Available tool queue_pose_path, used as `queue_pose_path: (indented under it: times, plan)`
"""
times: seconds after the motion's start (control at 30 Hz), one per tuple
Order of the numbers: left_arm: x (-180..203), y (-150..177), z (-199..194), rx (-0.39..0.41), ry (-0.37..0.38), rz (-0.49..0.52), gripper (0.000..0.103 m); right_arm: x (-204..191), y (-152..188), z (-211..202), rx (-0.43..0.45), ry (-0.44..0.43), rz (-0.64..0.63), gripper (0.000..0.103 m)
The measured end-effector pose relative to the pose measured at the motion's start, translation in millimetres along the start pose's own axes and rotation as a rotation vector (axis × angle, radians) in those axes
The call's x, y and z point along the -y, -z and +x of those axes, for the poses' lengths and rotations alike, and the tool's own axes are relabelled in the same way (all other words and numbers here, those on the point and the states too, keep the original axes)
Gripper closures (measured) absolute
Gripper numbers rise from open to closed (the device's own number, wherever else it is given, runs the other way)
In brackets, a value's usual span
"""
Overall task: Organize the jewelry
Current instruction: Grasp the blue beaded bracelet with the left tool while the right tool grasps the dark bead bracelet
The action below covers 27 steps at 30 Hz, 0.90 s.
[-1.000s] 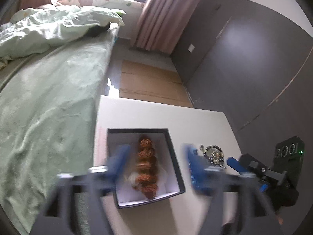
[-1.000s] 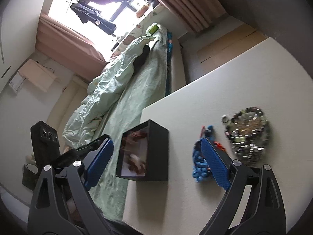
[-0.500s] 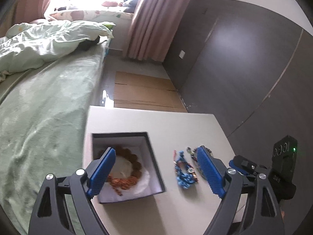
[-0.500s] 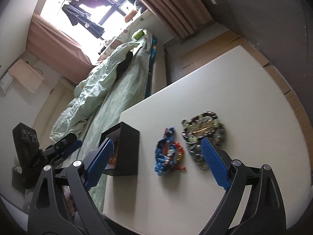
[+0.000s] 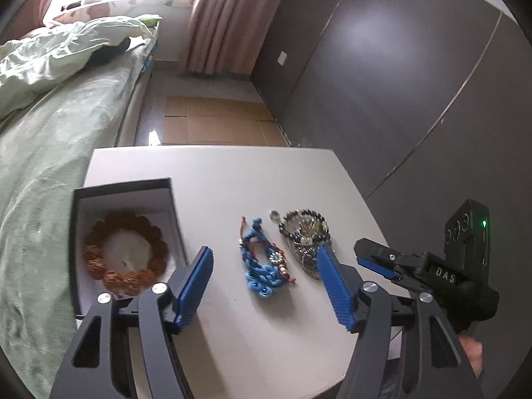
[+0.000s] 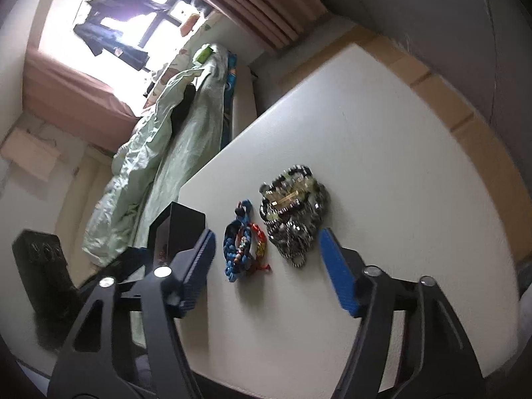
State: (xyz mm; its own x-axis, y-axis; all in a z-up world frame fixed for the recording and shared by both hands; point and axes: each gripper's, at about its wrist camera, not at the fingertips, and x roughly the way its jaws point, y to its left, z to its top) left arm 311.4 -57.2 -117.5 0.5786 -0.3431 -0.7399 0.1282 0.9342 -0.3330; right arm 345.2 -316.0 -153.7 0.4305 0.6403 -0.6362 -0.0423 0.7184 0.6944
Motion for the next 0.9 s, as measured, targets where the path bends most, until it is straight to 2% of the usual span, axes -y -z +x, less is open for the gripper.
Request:
queue_pose_path:
  times: [0.1,0.27,0.47,0.6,0.67,0.8,0.9]
  plan:
    - [9.4,2.7,10.8,-0.023,-0.001,0.021,0.044,10.3,-1.5,-0.2,-0.004,0.002,0.046,0.048]
    - [19.4,9.0,33.5,-0.069,0.003,0.047,0.052,22.3,-3.8,2.5,-0.02,-0.024,0.113,0.063]
    - [33.5,20.0,65.0,-0.126,-0.024,0.103,0.063,21.7,-7.7,10.9,-0.033,0.005,0.118,0.063]
    - [37.2,24.6,85.0,-0.161,-0.073,0.141,0.072,20.3,-7.9,17.9,-0.046,0.009,0.127,0.063]
    - [37.2,25.8,89.4,-0.154,-0.099,0.159,0.074,19.9,-9.8,17.2,-0.03,-0.001,0.139,0.063]
    - [36.6,26.1,92.7,-0.154,-0.139,0.186,0.091,19.0,-17.3,15.3,0.01,0.006,0.146,0.063]
    - [32.8,25.0,89.9,-0.159,-0.118,0.176,0.094,19.1,-22.6,20.9,0.008,0.018,0.154,0.063]
